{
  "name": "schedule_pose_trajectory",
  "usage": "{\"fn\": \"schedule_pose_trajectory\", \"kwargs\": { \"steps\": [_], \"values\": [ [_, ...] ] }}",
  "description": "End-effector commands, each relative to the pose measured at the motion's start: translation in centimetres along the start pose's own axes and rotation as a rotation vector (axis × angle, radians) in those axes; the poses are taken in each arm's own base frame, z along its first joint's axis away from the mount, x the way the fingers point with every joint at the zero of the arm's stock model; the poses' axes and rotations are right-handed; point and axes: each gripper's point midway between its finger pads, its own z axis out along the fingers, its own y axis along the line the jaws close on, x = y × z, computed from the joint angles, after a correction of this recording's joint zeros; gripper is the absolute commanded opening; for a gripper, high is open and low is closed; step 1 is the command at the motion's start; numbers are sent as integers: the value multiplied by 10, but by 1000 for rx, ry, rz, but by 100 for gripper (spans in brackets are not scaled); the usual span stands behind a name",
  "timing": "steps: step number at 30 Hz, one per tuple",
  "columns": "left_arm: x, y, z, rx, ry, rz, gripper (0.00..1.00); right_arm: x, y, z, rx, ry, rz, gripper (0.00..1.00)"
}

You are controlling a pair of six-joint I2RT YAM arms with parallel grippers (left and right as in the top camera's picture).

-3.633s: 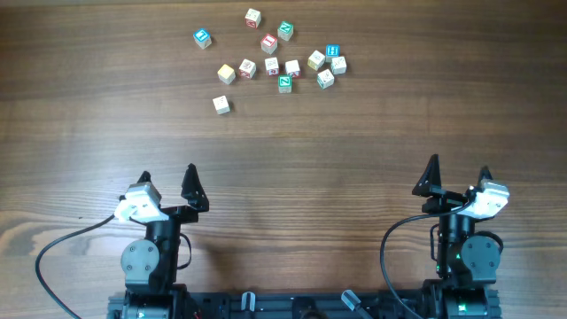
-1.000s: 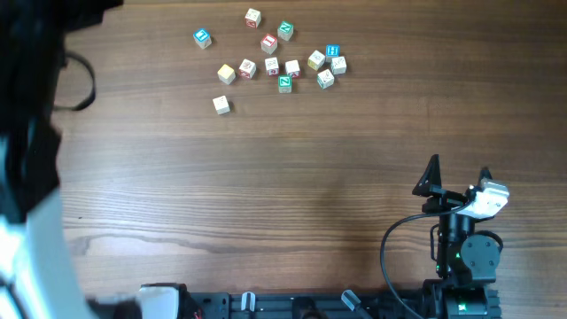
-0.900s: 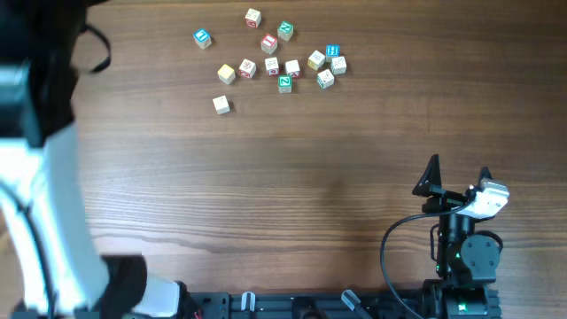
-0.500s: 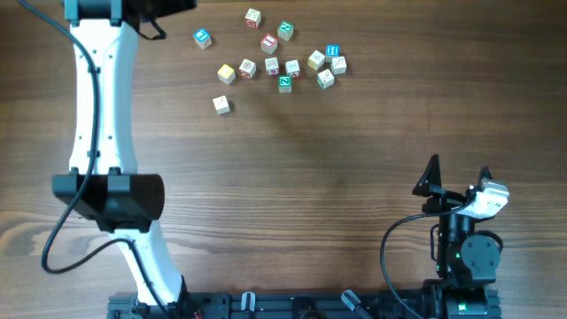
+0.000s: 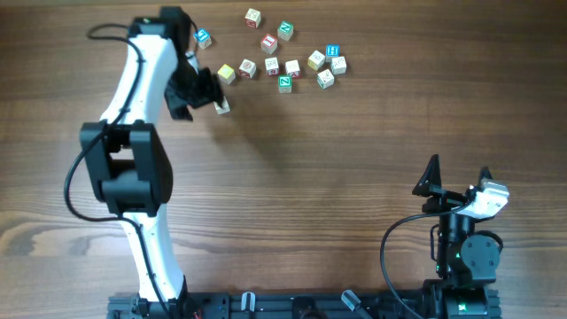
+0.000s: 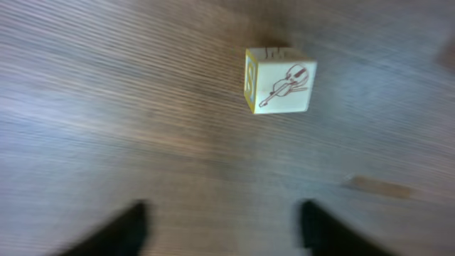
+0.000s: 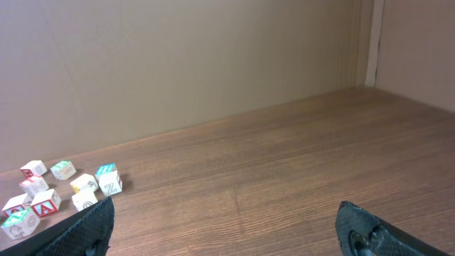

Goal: Form a horizontal line
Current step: 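Reach the left gripper toward the cream block with red M, then lower the left gripper and close on the cream M block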

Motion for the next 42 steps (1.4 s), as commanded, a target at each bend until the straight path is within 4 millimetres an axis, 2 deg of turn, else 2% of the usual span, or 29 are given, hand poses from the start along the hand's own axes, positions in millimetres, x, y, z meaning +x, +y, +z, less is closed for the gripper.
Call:
{"fn": "schedule_pose_trajectory", "kwargs": {
  "steps": [1,3,5,7,13,16,17,19,23,24,27,32,35,36,42],
  "values": [
    [13,-15,30,-1,26,24,100,-2,-2,0,10,-9,-11,100],
    [3,-24,34,14,-24,30,100,-2,-2,0,10,-9,-11,100],
    [-13,-16,35,-44,-99,-28,100,-2,-2,0,10,-9,-11,100],
    [-20,-13,34,-65,-135,-48,100,-2,-2,0,10,-9,-11,100],
    [-26,-24,37,-33,-163,-36,100,-2,-2,0,10,-7,-11,100],
    [-32,-28,36,-20,-190,-31,91,-1,-2,0,10,-7,-11,100],
    [-36,-29,35,-15,-207,-29,91,-1,-2,0,10,-7,-11,100],
    [-41,-32,34,-4,-227,-27,100,-1,-2,0,10,-7,-11,100],
    [-42,-32,34,-2,-233,-25,100,-1,-2,0,11,-7,-11,100],
    [-42,-32,34,-2,-233,-26,97,-1,-2,0,11,-7,-11,100],
    [-43,-32,34,-5,-235,-26,52,-1,-2,0,10,-7,-11,100],
    [-51,-35,32,9,-269,-23,48,-2,-2,0,10,-7,-11,100],
    [-55,-37,31,17,-285,-21,36,-2,-2,0,10,-7,-11,100],
    [-55,-37,31,17,-285,-21,36,-2,-2,0,10,-7,-11,99],
    [-49,-33,33,0,-261,-25,59,-1,-2,0,10,-7,-11,100]
  ]
}}
